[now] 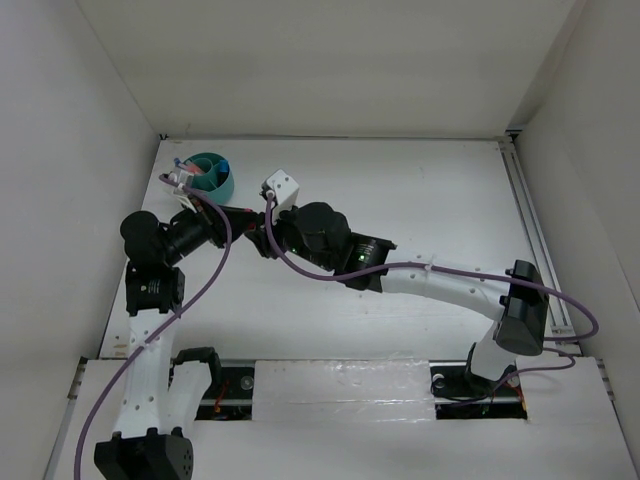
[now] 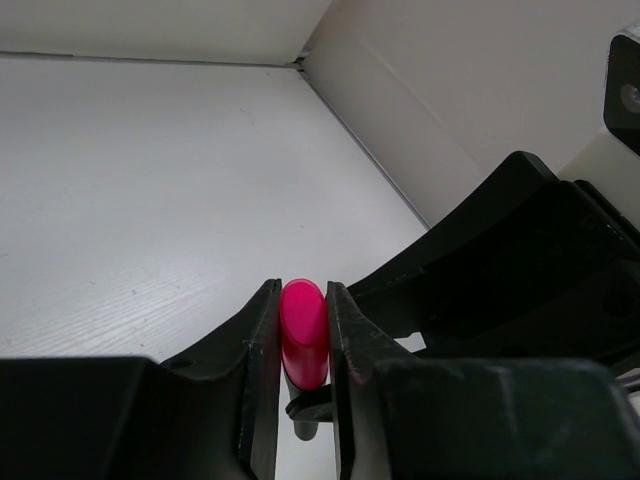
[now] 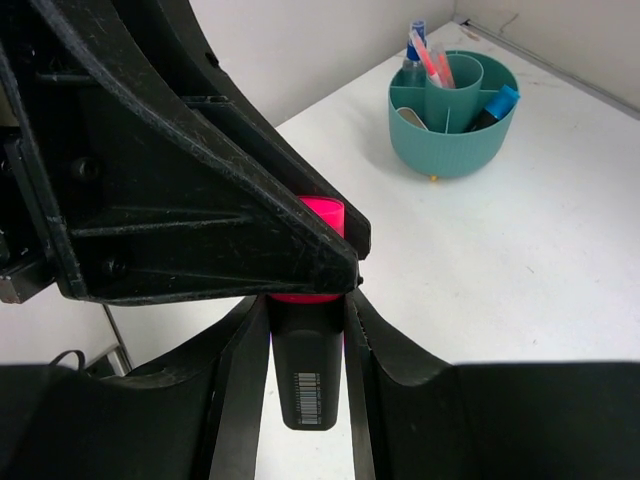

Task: Sort the stationery into containers
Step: Place the pen in the storage box.

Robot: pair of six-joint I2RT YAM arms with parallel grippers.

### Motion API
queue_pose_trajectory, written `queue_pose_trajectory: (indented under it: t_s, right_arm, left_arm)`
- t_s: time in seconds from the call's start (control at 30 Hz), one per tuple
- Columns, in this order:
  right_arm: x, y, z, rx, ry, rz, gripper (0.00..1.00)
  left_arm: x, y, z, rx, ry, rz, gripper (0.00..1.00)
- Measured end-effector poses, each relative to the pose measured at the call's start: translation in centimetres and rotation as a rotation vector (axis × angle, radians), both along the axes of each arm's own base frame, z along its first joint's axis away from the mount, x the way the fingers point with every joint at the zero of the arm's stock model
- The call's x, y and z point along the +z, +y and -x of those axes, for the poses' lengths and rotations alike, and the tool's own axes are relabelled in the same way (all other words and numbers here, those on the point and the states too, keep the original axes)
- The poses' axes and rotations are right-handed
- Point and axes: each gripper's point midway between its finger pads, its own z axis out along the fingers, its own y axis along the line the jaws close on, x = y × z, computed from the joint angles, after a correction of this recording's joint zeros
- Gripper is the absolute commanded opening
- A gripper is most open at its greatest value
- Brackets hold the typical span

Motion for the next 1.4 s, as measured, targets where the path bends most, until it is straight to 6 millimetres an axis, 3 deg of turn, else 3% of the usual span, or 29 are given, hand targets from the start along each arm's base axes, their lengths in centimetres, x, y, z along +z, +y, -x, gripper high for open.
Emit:
queue_pose_trajectory:
  t_s: [0.03, 0.3, 0.33, 0.4, 0.43, 0.5, 0.87, 1.0, 1.23, 1.4]
  right_arm:
    - [0.0, 0.0, -0.1, -0.005, 0.001, -0.002, 0.00]
    - [0.0, -0.2, -0.3, -0.031, 0.013, -0.008, 0.02]
    - [0.0, -0.2, -0.3, -0.031, 0.014, -0.008, 0.22]
    - [0.0, -0.2, -0.3, -0.032, 0.015, -0.009, 0.38]
    - [0.0, -0.2, -0.3, -0.033, 0.016, -0.010, 0.51]
    - [0.0, -0.2, -0.3, -0.034, 0.017, -0.012, 0.57]
    - [-1.1, -1.3, 1.0, 0.009, 0.032, 0.005, 0.66]
    - [-2.0, -3.0, 1.8, 0.009, 0.040, 0.020, 0.67]
    - [-2.5, -7.0, 3.3, -0.021, 0.098, -0.006, 0.67]
    - [-2.4, -8.9, 3.9, -0.066, 0.144, -0.048, 0.67]
  left_arm:
    - [0.1, 0.0, 0.0, -0.001, -0.003, -0.001, 0.00]
    - [0.0, 0.0, 0.0, 0.000, 0.000, 0.001, 0.00]
    - [0.0, 0.0, -0.1, 0.003, 0.001, 0.002, 0.00]
    - [0.0, 0.0, -0.1, 0.008, 0.003, 0.002, 0.00]
    - [0.0, 0.1, -0.2, 0.011, 0.004, 0.002, 0.00]
    - [-0.2, 0.3, -0.4, 0.031, 0.011, 0.001, 0.00]
    - [-1.7, 2.2, -2.3, 0.186, 0.072, -0.017, 0.00]
    - [-1.4, 3.5, -3.4, 0.279, 0.082, -0.025, 0.00]
    - [1.1, 9.1, -9.5, 0.618, 0.121, -0.058, 0.00]
    - [2.5, 14.0, -16.1, 0.881, 0.196, -0.115, 0.00]
